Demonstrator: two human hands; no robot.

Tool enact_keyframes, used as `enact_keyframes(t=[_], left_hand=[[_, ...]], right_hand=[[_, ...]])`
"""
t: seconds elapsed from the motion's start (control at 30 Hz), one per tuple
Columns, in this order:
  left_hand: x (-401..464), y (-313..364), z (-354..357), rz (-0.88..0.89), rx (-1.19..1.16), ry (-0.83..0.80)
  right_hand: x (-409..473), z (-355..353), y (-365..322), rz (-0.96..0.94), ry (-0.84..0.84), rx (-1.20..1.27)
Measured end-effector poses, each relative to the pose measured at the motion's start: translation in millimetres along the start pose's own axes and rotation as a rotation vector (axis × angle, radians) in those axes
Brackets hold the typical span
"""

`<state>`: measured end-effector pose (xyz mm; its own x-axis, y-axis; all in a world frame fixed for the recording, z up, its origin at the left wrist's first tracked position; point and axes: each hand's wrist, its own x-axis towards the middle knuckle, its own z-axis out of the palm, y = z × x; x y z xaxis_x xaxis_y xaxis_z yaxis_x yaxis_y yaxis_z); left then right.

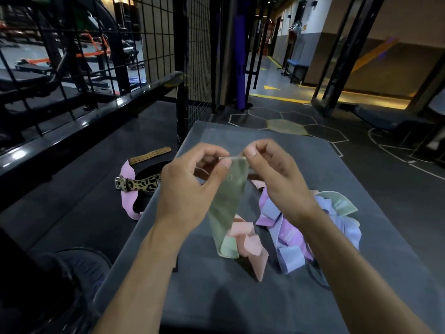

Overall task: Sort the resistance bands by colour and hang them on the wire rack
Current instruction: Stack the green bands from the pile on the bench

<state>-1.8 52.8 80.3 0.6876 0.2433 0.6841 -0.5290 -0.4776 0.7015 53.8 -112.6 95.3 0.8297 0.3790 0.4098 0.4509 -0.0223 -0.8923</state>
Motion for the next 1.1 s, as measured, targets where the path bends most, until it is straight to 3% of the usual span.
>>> enact_keyframes(t=[0.23, 0.33, 0.63, 1.1], left_hand=[[3.1, -1.3, -4.5, -0.065, -0.194, 0.021], [1.0, -0.3, -9.7, -0.11, -0.278, -0.056], [-20.7, -38.7, -28.3, -0.259, -0.035, -0.332], [-49.7, -83.7, -46.6, -0.38, -0.014, -0.48]], right_hand=[[11.7, -3.9, -19.8, -0.192, -0.108, -0.139], [19.8, -0.6, -34.4, -0.265, -0.101, -0.157], [41.5, 11.6, -60.2, -0.366, 0.062, -0.243], [53.5, 35.2, -64.0, -0.298, 0.218, -0.252]])
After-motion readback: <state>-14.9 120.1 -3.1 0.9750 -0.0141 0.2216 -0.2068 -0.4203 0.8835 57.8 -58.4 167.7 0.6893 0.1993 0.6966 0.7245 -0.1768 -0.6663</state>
